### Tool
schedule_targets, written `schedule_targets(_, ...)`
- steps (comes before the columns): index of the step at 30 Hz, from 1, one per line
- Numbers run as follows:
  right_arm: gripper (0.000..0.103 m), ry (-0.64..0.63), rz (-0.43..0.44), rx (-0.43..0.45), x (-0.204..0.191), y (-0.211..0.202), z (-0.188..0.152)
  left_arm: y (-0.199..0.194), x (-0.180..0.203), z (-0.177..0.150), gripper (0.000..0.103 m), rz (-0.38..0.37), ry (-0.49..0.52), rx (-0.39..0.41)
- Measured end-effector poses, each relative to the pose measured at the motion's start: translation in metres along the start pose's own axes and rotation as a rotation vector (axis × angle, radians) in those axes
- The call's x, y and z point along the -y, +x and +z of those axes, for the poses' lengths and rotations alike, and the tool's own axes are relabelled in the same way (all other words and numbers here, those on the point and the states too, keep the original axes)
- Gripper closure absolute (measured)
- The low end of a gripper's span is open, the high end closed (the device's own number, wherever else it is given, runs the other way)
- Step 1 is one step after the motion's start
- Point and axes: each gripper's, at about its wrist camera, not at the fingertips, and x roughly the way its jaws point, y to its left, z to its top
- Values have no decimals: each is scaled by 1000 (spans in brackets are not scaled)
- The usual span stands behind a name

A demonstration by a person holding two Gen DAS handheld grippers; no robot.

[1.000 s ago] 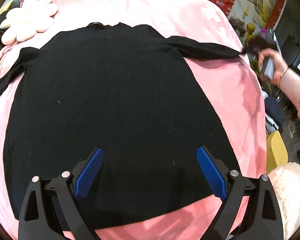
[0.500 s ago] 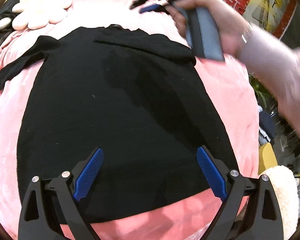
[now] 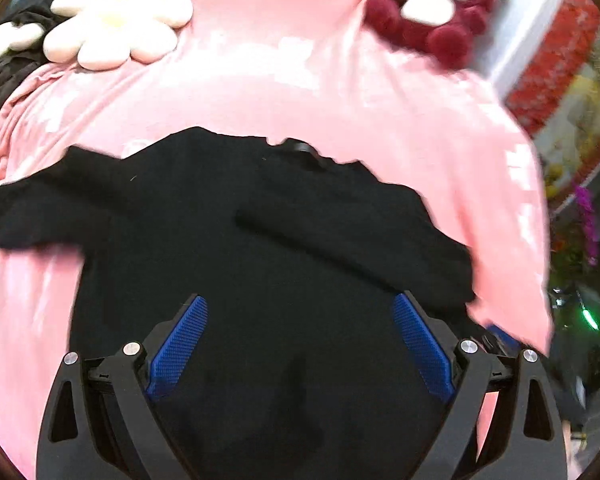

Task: Fold small clothes
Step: 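Lay the sleeve on the body, open the right tool and withdraw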

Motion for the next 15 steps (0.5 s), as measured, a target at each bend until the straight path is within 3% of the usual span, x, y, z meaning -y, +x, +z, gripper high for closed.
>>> schedule_targets(3, 51, 4, 20, 1, -6, 16, 6, 51, -7, 24, 19, 55, -51, -55)
schedule_targets(5, 51, -2, 26, 0, -5, 28, 10, 75, -13, 33, 48, 56, -103, -78)
schedule_targets(6, 64, -5, 42, 1, -7, 35, 14, 81, -14, 37, 51, 69, -113, -69)
schedule_targets(7, 72, -15, 63, -1, -8, 41, 19, 81, -12, 40, 81, 82, -98, -36)
schedule_targets(8, 86, -30, 70, 2, -10, 42, 22, 81, -7, 44, 100, 64, -70, -27)
schedule_targets(9, 93, -36, 73, 22, -10, 39, 25, 76, -3, 49, 100, 39, -57, -8)
schedule_targets(10, 93, -30, 88, 52, -7, 31, 29, 67, -1, 54, 100, 37, -49, 27)
schedule_targets(11, 93, -17, 98, 79, -4, 24, 32, 53, 1, 57, 100, 53, -30, 82)
schedule_targets(13, 94, 26, 65, 136, 16, 13, 28, 44, -3, 54, 99, 96, -20, 116)
schedule_targets(14, 92, 33, 25, 112, 26, 20, 25, 49, -5, 49, 99, 134, -10, 101)
schedule_targets(15, 90, 40, -48, 31, 39, 38, 17, 59, -8, 43, 99, 198, 8, 66)
